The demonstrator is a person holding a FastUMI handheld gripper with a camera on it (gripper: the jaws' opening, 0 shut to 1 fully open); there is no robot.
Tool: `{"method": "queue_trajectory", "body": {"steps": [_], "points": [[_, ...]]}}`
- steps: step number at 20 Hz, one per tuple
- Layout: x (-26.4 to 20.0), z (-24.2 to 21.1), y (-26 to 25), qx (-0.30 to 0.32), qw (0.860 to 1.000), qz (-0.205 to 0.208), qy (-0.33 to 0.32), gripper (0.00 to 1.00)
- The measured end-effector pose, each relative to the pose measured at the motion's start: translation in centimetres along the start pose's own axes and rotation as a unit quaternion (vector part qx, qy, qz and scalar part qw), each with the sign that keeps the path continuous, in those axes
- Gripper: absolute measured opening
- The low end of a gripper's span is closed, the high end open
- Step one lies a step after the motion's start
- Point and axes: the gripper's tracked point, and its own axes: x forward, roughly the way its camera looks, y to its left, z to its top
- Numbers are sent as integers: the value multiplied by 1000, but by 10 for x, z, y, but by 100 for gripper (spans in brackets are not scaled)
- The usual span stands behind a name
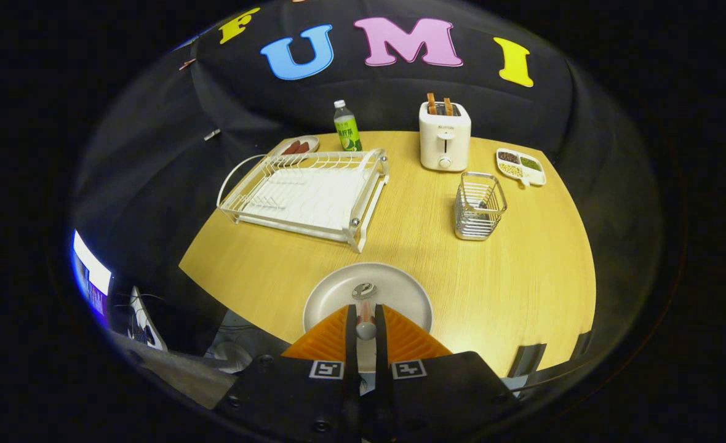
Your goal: Take the plate from the dish rack, then take the spoon from the basket and place it into the plate.
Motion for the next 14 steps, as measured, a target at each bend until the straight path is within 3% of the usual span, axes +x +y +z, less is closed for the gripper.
{"method": "queue_trajectory", "body": {"steps": [6, 14], "points": [[28, -2, 9, 2, 1000, 6, -4, 13], [49, -42, 0, 8, 999, -5, 53, 18]]}}
